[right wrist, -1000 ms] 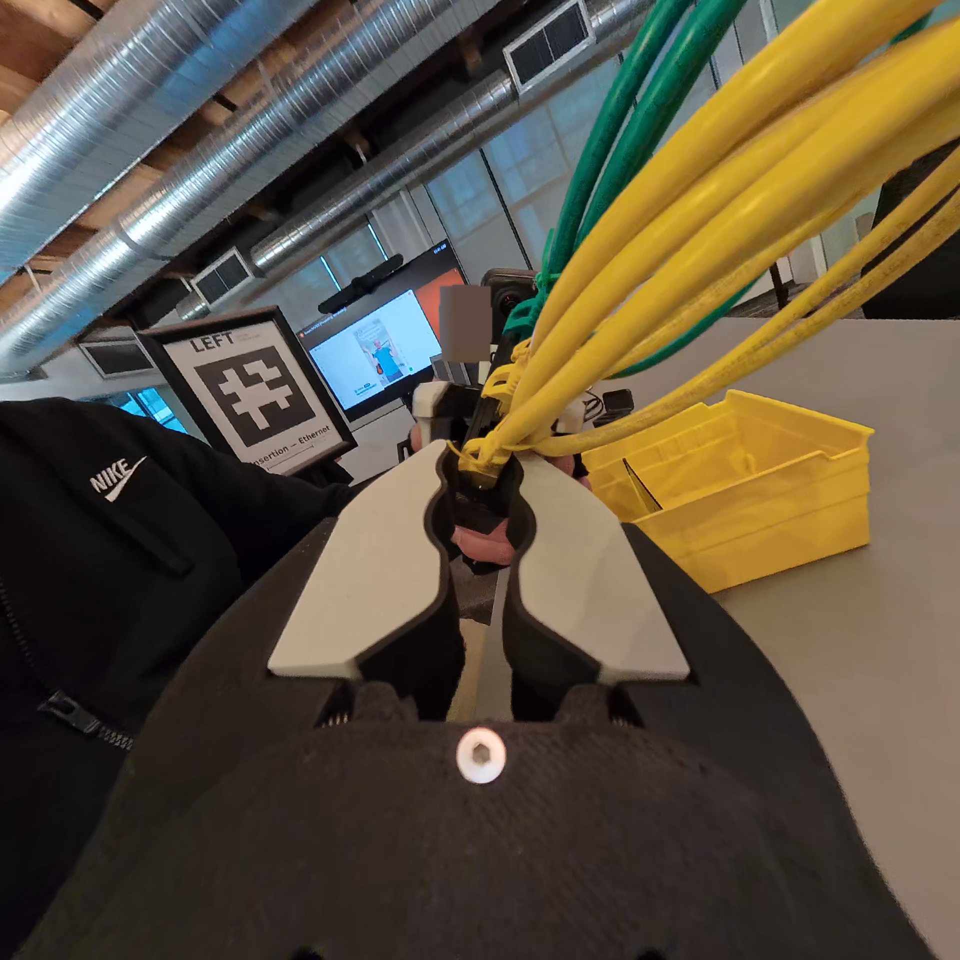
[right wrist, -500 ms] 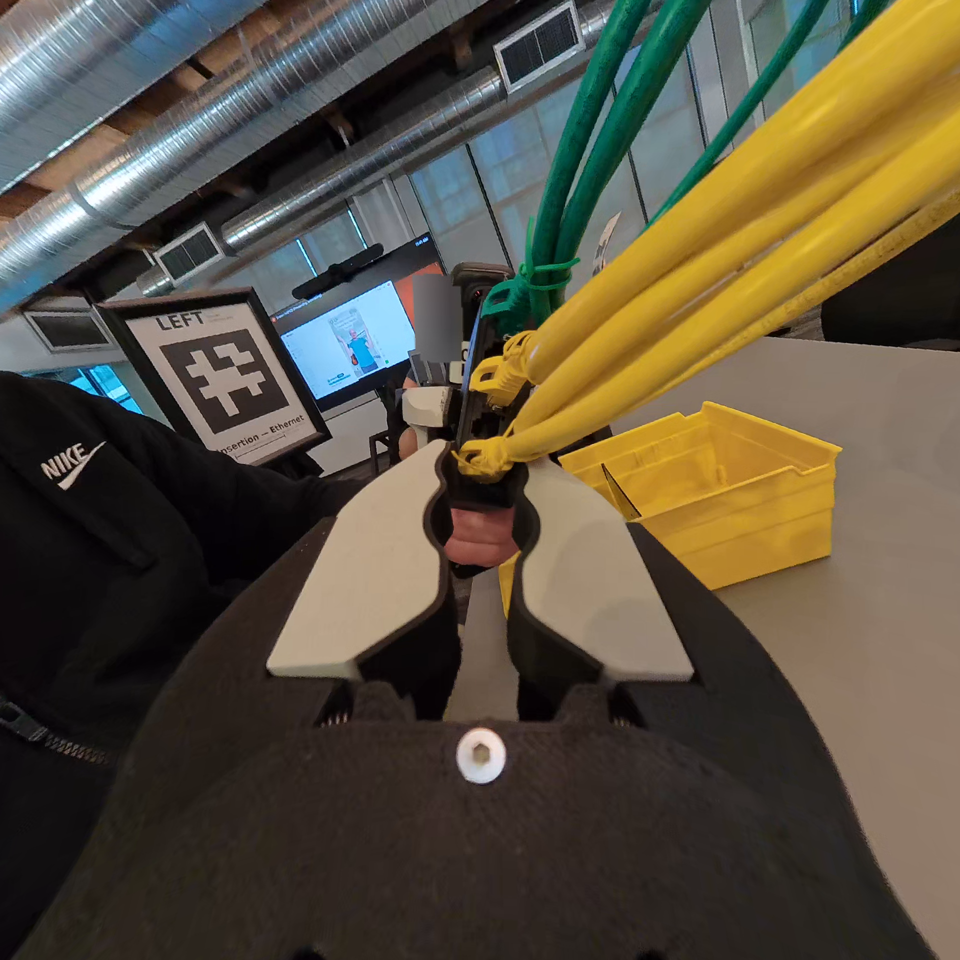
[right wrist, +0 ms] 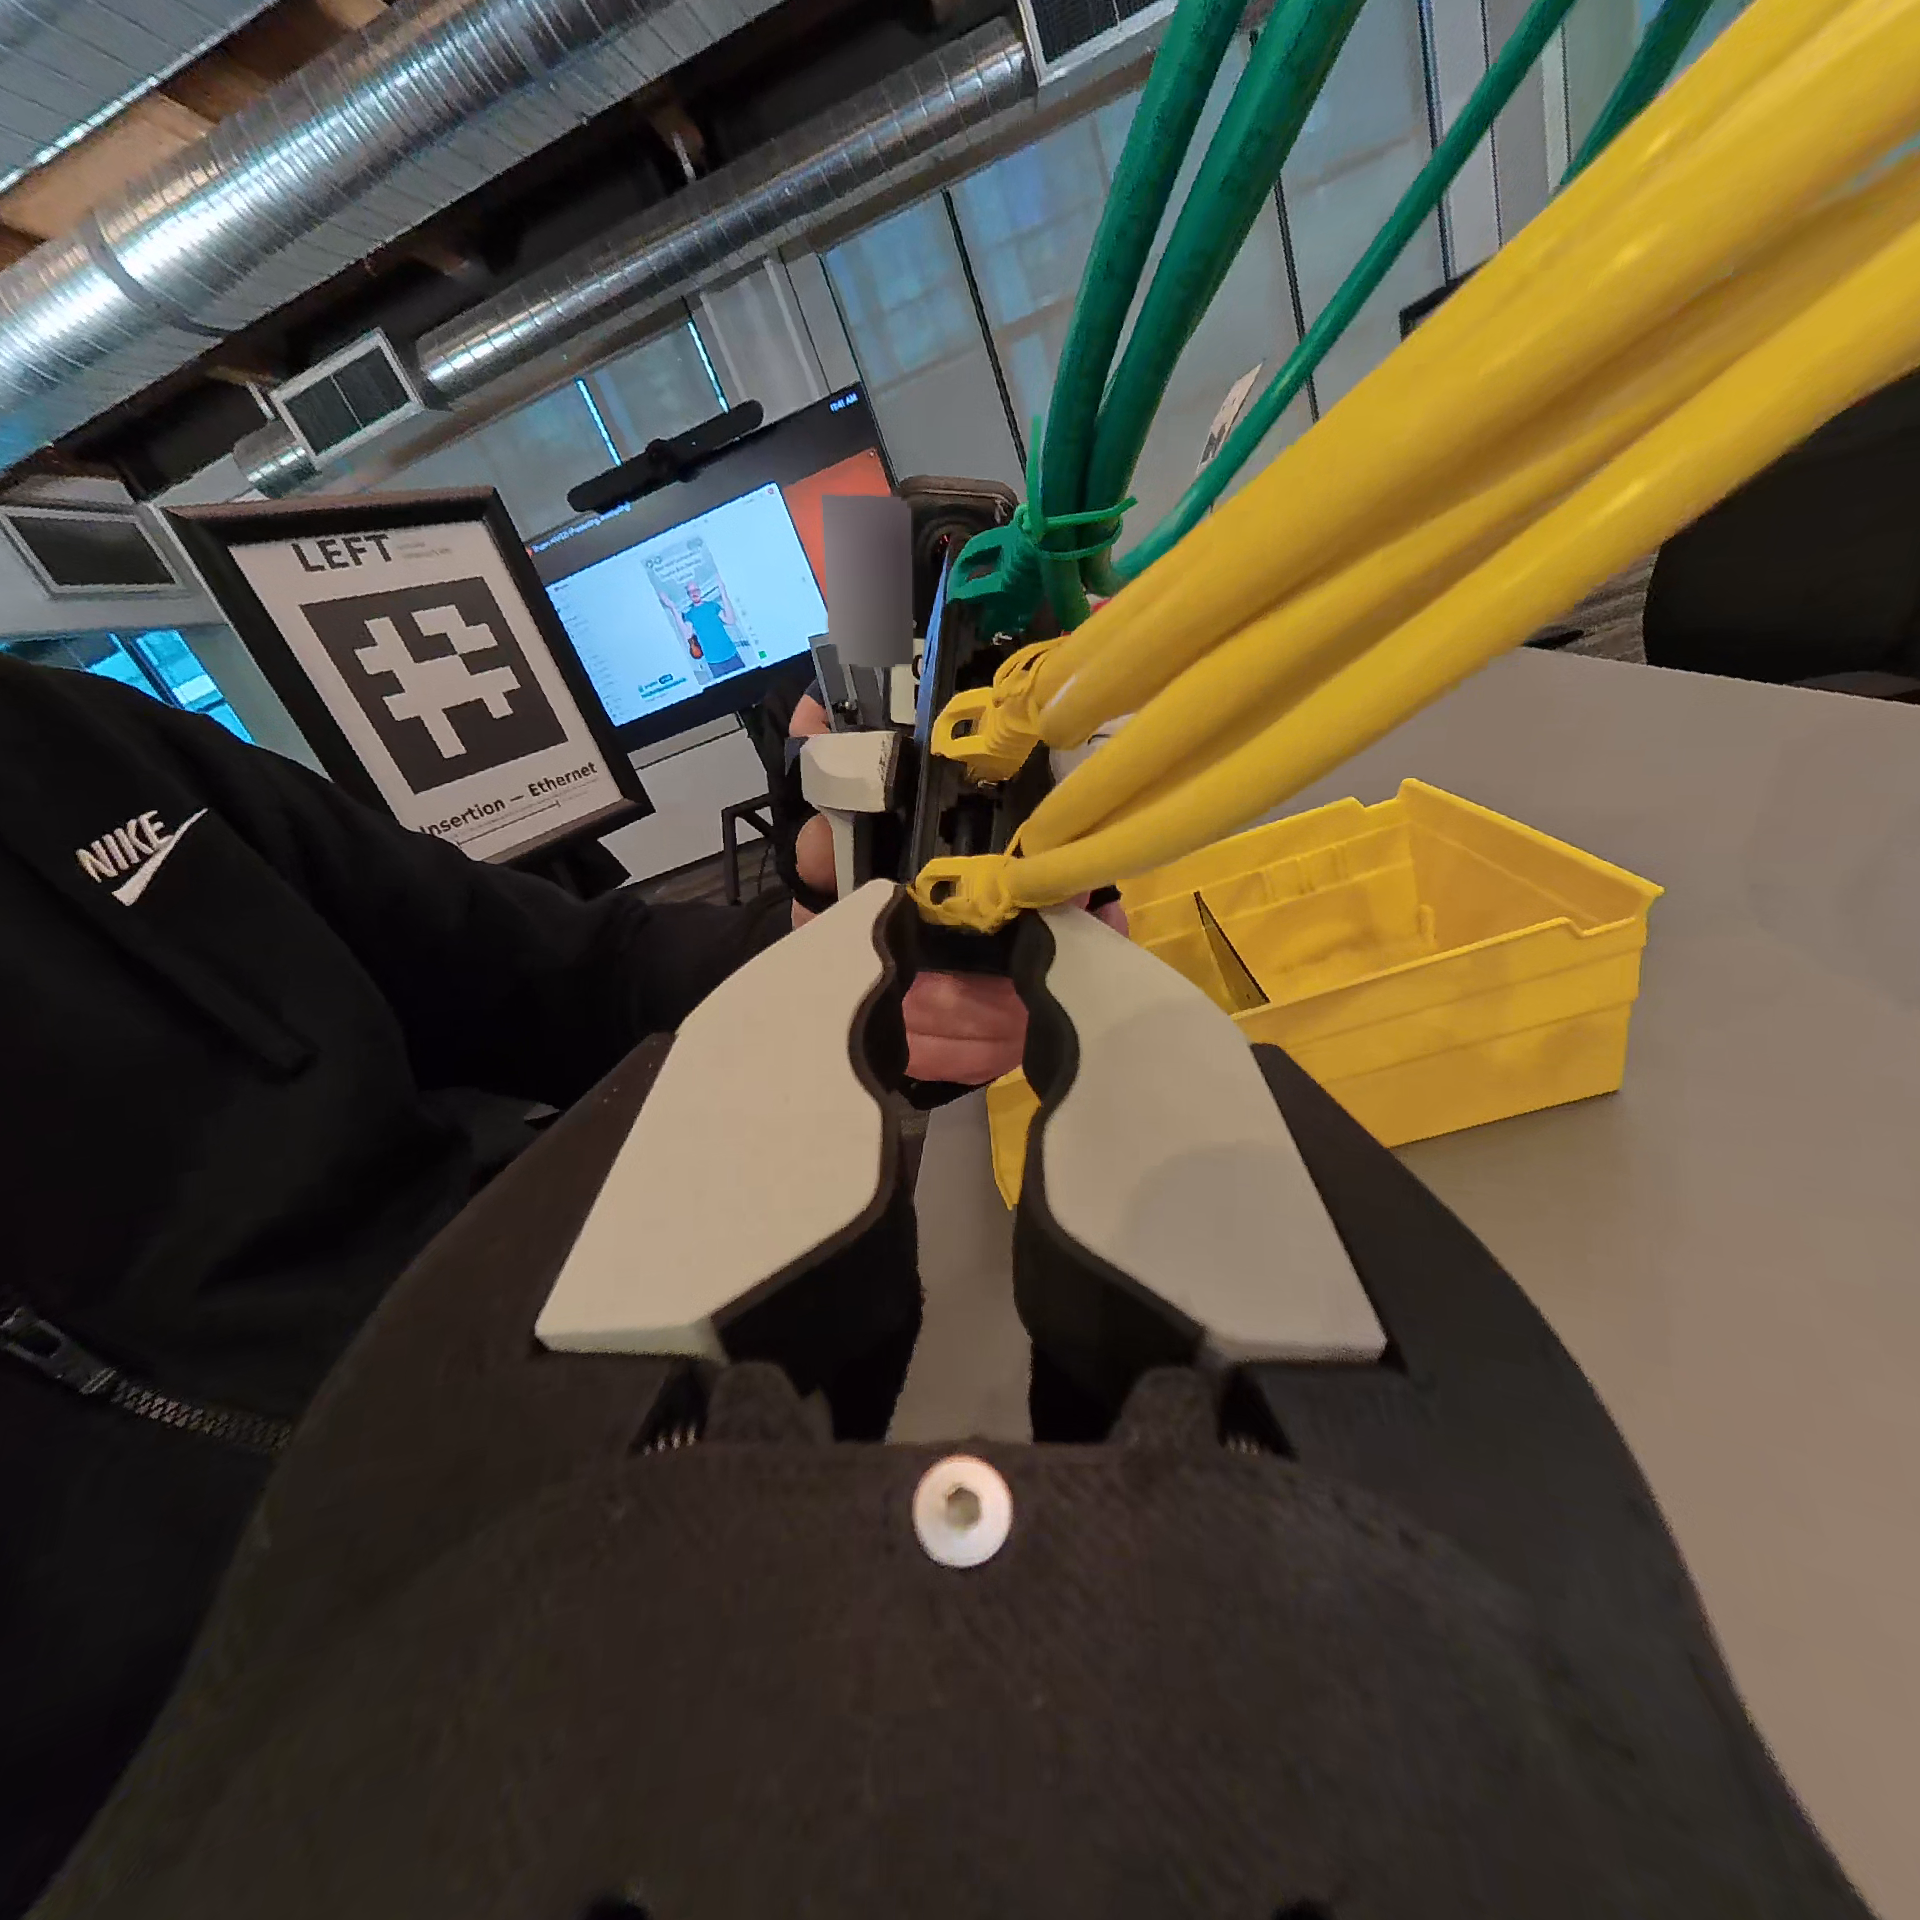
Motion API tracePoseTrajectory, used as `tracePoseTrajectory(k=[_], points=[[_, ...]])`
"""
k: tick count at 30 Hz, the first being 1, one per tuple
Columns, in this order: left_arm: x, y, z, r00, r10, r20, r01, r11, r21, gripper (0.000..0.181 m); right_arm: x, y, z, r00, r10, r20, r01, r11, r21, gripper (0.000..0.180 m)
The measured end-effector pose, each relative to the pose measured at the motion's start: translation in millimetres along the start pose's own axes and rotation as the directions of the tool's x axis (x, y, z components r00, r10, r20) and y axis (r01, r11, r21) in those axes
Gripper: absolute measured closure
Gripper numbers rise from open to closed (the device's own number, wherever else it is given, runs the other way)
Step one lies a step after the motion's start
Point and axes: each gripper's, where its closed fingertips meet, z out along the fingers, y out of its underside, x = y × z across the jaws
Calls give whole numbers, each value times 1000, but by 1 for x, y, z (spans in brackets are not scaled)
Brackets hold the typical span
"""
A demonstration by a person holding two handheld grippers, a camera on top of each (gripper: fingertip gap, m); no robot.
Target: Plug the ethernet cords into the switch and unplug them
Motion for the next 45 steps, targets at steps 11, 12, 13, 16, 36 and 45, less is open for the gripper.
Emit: tracePoseTrajectory(k=[11,12,13,16,36,45], points=[[6,-1,2,999,34,-15,-34,999,0,151,-6,6,5,998,-55,9,55,997,-51,166],[7,-3,1,999,35,-18,-35,999,4,151,-7,5,5,997,-71,9,71,997,-42,166],[7,-3,1,999,39,-19,-39,999,3,151,-8,5,6,997,-80,8,80,996,-40,166],[10,-2,1,998,62,-27,-63,998,-9,149,-11,2,6,993,-117,-1,117,992,-42,167],[25,3,8,987,158,-36,-160,986,-54,151,-25,2,0,986,-166,33,169,975,-143,163],[24,5,10,990,137,-24,-138,988,-71,151,-26,-2,-1,985,-168,44,172,980,-97,164]])
